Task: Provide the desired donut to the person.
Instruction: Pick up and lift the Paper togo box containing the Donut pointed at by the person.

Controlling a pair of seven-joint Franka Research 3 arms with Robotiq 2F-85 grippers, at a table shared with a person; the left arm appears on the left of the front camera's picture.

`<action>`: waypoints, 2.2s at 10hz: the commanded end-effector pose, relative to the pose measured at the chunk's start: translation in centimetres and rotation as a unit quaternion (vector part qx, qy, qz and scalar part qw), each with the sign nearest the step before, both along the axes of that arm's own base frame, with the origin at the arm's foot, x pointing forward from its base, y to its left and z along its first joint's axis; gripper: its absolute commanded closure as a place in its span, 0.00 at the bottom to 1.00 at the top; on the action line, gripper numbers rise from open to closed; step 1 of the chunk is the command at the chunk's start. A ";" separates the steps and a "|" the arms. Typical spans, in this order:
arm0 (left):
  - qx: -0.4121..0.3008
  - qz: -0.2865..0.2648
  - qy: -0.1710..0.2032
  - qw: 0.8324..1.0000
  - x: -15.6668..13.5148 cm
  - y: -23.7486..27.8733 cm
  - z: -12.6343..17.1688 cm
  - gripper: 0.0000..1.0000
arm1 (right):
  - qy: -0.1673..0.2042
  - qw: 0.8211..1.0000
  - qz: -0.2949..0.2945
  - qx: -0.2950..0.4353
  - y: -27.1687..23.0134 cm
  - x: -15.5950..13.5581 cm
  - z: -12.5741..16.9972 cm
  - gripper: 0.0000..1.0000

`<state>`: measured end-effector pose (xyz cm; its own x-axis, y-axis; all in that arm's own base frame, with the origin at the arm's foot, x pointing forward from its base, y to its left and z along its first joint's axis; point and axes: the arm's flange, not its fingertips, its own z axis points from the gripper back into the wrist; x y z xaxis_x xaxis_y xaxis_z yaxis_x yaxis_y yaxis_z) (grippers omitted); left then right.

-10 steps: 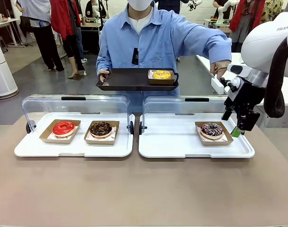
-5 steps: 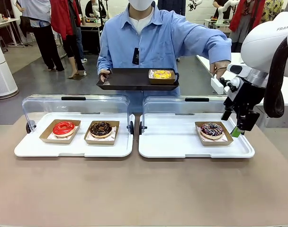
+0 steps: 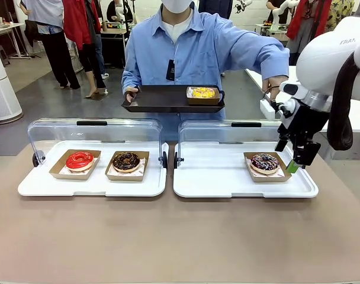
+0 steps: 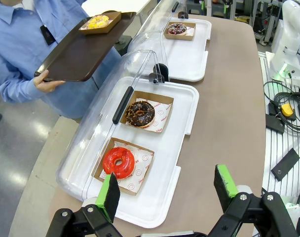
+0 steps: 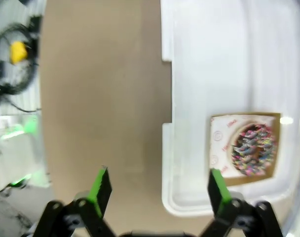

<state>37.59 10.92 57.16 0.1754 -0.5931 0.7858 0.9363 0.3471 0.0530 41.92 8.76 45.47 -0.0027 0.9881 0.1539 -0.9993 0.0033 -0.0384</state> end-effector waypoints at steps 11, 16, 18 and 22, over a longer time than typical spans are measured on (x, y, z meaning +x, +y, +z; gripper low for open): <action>-0.008 0.000 -0.001 1.000 -0.1 0.0 0.0 0.00 | -0.022 0.999 -0.020 -0.034 3.1 4.6 -8.7 0.00; -0.008 0.000 -0.001 1.000 -0.1 0.0 0.0 0.00 | -0.017 0.999 -0.023 -0.025 3.0 4.7 -9.1 0.00; -0.008 0.000 -0.001 1.000 -0.1 0.0 0.0 0.00 | -0.017 0.999 -0.023 -0.025 3.0 4.7 -9.1 0.00; -0.008 0.000 -0.001 1.000 -0.1 0.0 0.0 0.00 | -0.017 0.999 -0.010 -0.027 3.3 5.3 -9.4 0.00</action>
<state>37.59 10.92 57.16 0.1754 -0.5931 0.7858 0.9363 0.3471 0.0531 46.80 12.01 36.46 0.0357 0.9939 0.1043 -0.9965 0.0433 -0.0720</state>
